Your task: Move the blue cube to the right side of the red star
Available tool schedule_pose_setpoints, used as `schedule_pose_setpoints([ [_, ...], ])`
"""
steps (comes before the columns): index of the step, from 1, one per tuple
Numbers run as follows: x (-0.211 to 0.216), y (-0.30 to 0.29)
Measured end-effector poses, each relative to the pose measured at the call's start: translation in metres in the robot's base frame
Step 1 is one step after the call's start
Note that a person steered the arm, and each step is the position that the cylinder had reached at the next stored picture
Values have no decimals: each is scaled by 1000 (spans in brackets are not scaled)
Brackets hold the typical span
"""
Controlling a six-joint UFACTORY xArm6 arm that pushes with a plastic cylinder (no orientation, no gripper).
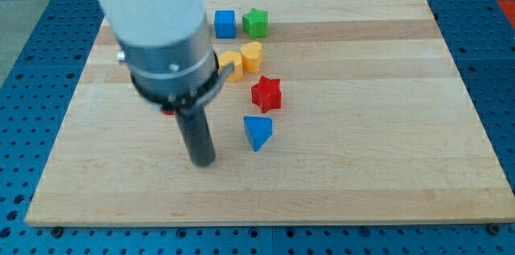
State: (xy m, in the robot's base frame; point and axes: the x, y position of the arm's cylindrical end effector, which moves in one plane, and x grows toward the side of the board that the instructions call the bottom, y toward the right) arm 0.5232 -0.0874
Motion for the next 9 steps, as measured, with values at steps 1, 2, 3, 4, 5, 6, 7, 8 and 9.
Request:
schedule_pose_setpoints([
  [1,-42,42],
  [2,-29,84],
  [3,15,70],
  [4,52,58],
  [5,41,78],
  [6,-21,101],
  [7,-75,125],
  [8,-66,119],
  [9,-26,104],
])
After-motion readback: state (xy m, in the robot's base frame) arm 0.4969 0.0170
